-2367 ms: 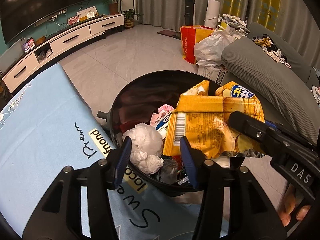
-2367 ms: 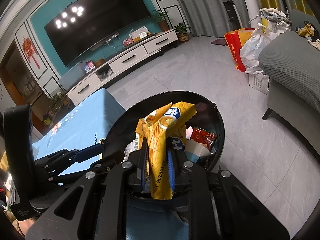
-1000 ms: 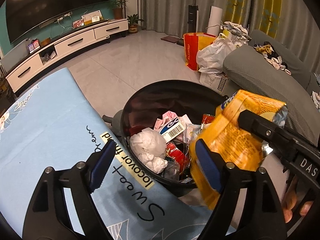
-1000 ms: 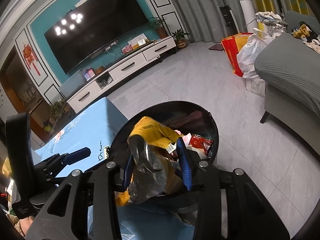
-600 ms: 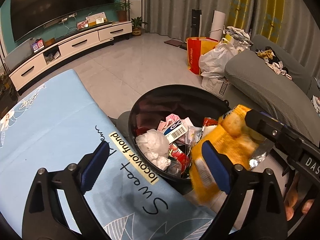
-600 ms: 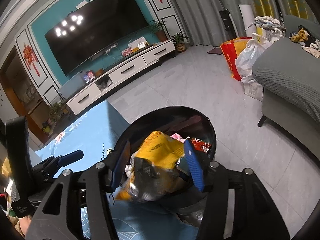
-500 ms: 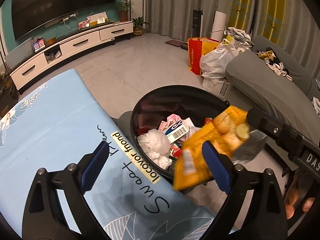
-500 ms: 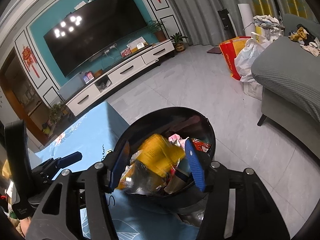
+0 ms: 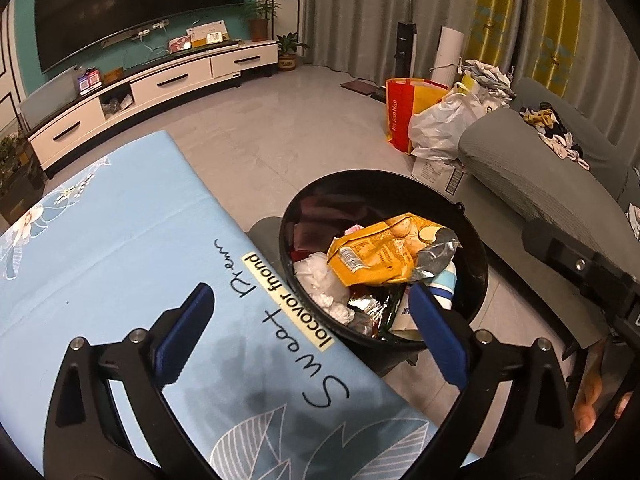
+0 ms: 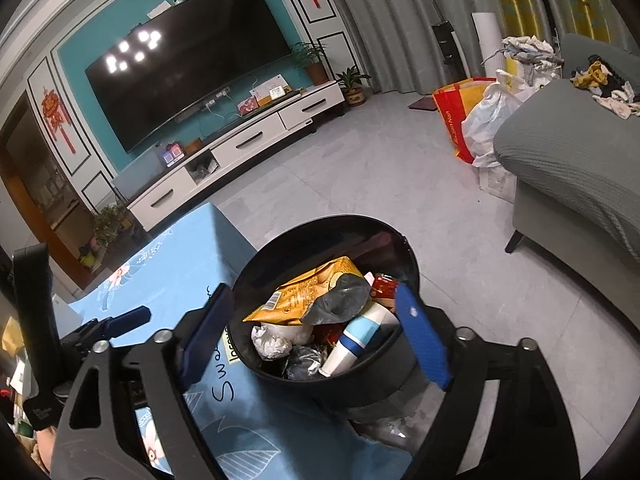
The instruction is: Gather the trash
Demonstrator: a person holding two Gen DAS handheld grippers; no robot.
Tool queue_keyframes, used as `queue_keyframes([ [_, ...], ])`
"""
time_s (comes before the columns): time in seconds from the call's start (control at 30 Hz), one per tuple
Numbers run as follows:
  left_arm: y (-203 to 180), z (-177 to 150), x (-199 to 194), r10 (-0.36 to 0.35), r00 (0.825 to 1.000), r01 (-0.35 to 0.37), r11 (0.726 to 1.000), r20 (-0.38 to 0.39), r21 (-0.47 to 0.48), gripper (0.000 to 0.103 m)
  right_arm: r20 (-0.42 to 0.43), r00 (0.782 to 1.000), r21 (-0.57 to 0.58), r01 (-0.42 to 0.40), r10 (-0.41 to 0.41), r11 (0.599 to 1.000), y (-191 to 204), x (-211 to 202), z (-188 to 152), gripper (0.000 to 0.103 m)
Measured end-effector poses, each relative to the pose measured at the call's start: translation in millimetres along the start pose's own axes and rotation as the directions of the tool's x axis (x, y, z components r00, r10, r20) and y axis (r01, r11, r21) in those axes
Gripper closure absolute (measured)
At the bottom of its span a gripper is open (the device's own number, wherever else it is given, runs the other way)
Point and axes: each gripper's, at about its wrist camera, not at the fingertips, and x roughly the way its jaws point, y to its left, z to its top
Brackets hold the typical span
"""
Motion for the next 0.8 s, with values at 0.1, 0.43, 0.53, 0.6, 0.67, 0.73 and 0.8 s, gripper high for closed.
queue_keyframes([
  [0.1,3.6,-0.3,-12.9,0.008,1.000,-0.008,1.000,0.008,-0.011,0.003,0.001,1.000,-0.018,0.020,-0.020,1.000,4.1,-10.4,-2.1,0.011],
  [0.43,14.7,-12.7,-72.1,0.046,0.998,-0.044,0.999,0.043,-0.025,0.003,-0.055,0.995,-0.031,0.083,-0.085,0.996,19.1,-41.3,-13.0,0.003],
  [0.53,17.5,-17.4,-93.1,0.039,0.998,-0.038,0.999,0.052,-0.034,0.003,-0.058,0.993,-0.040,0.097,-0.099,0.994,28.4,-52.8,-17.5,0.003],
  [0.6,21.2,-19.7,-107.5,0.057,0.996,-0.054,0.997,0.068,-0.050,0.003,-0.063,0.993,-0.053,0.101,-0.105,0.993,35.0,-59.5,-20.0,0.003],
  [0.67,23.9,-21.4,-123.1,0.065,0.995,-0.060,0.996,0.075,-0.070,0.003,-0.073,0.992,-0.072,0.095,-0.100,0.993,42.1,-66.1,-23.2,0.003],
  [0.73,24.5,-23.2,-136.6,0.084,0.993,-0.078,0.994,0.080,-0.078,0.003,-0.079,0.992,-0.110,0.090,-0.099,0.990,51.0,-72.6,-25.8,0.003],
  [0.8,24.1,-24.0,-148.6,0.127,0.989,-0.121,0.989,0.079,-0.080,0.003,-0.075,0.990,-0.148,0.110,-0.123,0.983,60.0,-77.8,-30.1,0.003],
])
